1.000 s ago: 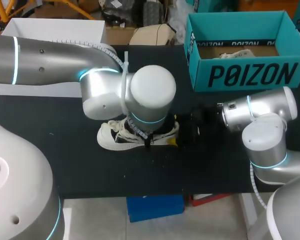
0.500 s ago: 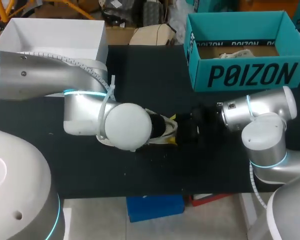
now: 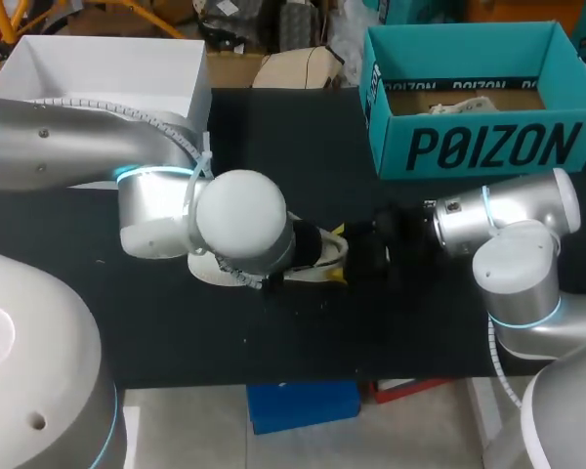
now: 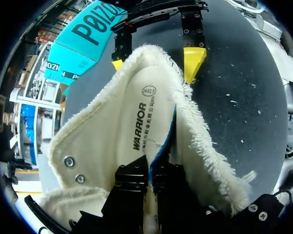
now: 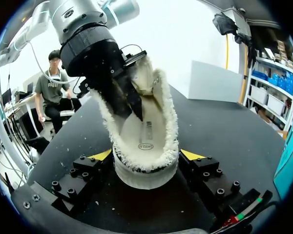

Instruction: Take the shoe out of the shoebox, open the shoe tongue, remove and reinsert the insole, then place the shoe into the shoebox

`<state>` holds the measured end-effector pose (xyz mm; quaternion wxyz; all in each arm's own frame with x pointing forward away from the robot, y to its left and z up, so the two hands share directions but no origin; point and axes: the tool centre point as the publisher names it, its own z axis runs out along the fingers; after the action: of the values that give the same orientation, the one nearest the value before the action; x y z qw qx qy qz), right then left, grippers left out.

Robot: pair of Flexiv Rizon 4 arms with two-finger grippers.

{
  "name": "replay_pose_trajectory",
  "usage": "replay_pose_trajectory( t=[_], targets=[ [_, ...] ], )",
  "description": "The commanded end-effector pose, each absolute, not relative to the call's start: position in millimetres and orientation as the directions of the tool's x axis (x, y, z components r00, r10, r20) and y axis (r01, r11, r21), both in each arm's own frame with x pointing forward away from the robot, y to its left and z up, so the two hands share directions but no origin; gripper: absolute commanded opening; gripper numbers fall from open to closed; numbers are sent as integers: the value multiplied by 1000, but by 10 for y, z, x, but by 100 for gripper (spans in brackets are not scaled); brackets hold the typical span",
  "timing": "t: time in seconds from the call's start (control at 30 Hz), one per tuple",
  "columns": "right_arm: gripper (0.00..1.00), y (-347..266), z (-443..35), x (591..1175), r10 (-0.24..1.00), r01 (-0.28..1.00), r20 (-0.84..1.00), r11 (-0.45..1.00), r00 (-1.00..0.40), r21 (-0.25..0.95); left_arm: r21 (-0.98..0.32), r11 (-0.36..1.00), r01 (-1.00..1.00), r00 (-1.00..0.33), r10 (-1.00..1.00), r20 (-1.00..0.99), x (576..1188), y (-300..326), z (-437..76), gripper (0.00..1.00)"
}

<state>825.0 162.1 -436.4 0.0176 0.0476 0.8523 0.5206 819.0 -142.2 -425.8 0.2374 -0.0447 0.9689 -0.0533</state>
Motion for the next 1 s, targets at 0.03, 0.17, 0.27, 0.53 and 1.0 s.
replay_pose_trajectory(
  t=[0.03, 0.17, 0.27, 0.53, 1.0],
  targets=[
    [0, 1607, -4389, 8249, 100, 63, 20, 455, -995, 888, -200, 979, -47, -943, -109, -316, 8293, -1343, -4310, 0],
    [0, 1607, -4389, 8249, 100, 63, 20, 455, -995, 888, -284, 958, -38, -964, -110, -244, 8286, -1352, -4204, 0],
    [0, 1607, -4389, 8249, 100, 63, 20, 455, -995, 888, -359, 932, -54, -974, -129, -187, 8279, -1356, -4117, 0],
    [0, 1607, -4389, 8249, 100, 63, 20, 455, -995, 888, -506, 859, -83, -982, -156, -105, 8252, -1381, -3879, 0],
    [0, 1607, -4389, 8249, 100, 63, 20, 455, -995, 888, -574, 818, 33, -993, -37, -110, 8190, -1670, -3794, 0]
  ],
)
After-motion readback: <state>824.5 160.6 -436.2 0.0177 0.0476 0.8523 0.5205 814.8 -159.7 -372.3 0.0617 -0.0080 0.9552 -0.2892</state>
